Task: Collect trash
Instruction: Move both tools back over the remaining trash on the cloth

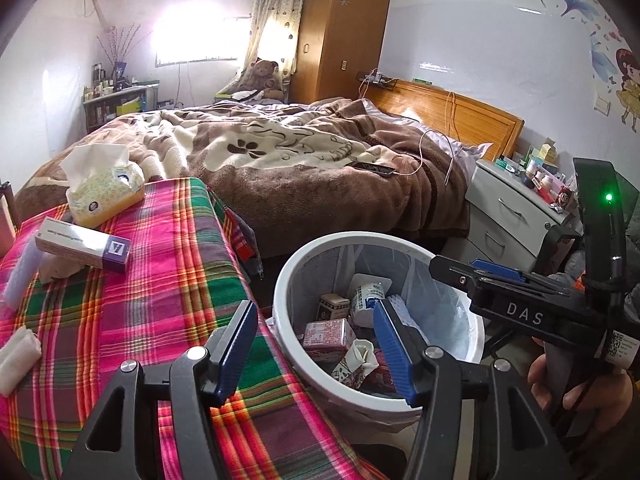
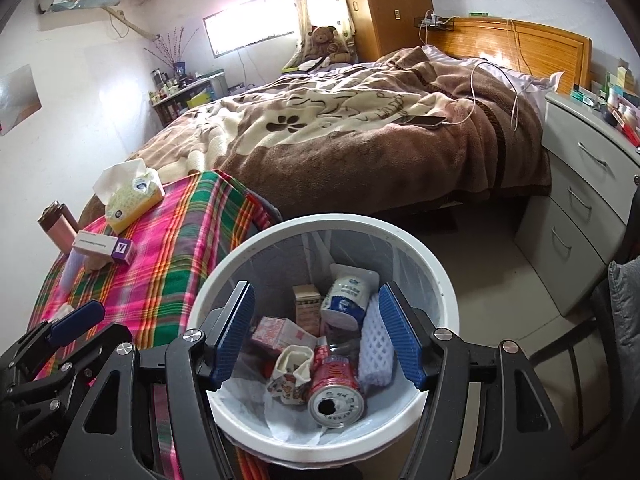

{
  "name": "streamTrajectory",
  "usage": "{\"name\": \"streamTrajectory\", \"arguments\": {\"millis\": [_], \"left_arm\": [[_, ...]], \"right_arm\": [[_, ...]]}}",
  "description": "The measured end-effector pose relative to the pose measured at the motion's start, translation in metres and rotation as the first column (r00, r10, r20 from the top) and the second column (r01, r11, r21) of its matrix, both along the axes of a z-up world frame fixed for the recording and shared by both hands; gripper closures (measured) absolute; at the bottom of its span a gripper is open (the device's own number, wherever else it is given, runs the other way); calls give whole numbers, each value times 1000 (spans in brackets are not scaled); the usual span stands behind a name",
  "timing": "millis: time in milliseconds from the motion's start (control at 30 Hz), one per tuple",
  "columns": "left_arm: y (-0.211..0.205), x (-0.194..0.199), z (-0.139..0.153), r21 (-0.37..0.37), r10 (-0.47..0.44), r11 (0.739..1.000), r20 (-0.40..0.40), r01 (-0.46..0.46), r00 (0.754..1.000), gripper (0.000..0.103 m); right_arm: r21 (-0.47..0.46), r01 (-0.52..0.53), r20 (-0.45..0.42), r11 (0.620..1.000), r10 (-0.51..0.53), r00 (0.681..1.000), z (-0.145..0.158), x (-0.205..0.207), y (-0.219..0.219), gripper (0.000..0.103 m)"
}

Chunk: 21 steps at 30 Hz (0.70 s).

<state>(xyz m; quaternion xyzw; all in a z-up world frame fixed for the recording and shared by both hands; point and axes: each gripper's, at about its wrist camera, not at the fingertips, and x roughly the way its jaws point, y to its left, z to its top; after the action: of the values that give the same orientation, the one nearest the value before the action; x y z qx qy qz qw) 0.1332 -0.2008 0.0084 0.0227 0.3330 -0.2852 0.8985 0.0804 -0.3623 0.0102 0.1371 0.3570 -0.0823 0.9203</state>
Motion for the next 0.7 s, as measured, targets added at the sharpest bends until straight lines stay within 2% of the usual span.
{"name": "streamTrajectory", "arguments": {"millis": [700], "left_arm": [[84, -10, 13, 15, 140, 990, 65, -141, 988, 43]], "right_arm": [[4, -111, 89, 994, 110, 990, 13, 5, 61, 37]]}}
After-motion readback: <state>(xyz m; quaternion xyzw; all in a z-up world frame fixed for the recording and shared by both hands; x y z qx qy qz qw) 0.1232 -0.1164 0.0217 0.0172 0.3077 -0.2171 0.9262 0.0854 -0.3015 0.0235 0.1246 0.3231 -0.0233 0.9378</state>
